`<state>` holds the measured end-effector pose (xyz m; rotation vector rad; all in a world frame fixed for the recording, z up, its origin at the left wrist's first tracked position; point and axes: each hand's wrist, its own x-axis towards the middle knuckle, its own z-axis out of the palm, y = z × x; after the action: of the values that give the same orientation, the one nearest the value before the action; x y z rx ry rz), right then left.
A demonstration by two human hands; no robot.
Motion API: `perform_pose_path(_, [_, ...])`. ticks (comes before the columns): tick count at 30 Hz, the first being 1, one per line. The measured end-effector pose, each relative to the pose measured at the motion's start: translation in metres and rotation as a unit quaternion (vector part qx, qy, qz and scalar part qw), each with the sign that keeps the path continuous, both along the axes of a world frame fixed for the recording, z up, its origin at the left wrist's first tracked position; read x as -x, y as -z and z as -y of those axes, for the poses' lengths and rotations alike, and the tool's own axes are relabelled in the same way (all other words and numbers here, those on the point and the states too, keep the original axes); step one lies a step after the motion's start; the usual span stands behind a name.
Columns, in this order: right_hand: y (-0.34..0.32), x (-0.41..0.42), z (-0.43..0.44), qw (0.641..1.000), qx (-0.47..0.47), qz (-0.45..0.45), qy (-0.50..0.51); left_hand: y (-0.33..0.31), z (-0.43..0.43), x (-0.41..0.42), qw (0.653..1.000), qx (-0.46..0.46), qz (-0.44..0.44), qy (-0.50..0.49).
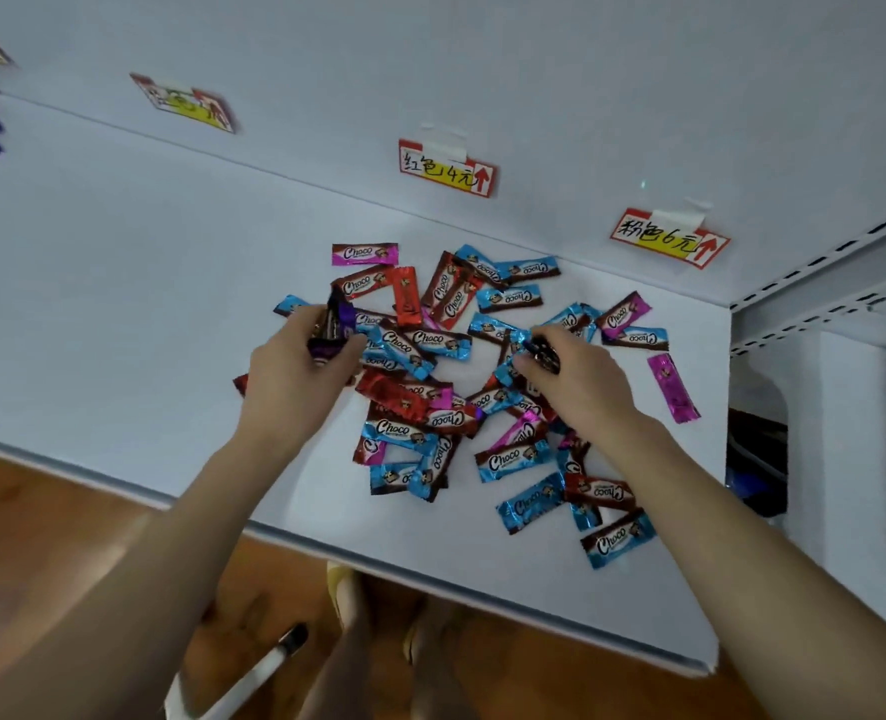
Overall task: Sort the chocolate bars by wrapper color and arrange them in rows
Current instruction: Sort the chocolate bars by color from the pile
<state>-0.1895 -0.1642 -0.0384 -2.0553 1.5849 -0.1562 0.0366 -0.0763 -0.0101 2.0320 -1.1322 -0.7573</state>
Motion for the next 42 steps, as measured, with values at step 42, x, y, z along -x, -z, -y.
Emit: perform_pose_path(42, [0.001,-0.024,-0.066,0.992,-0.024,-0.001,0.124,0.008,-0.023,-0.046,0.99,-0.097,0.014,0.096])
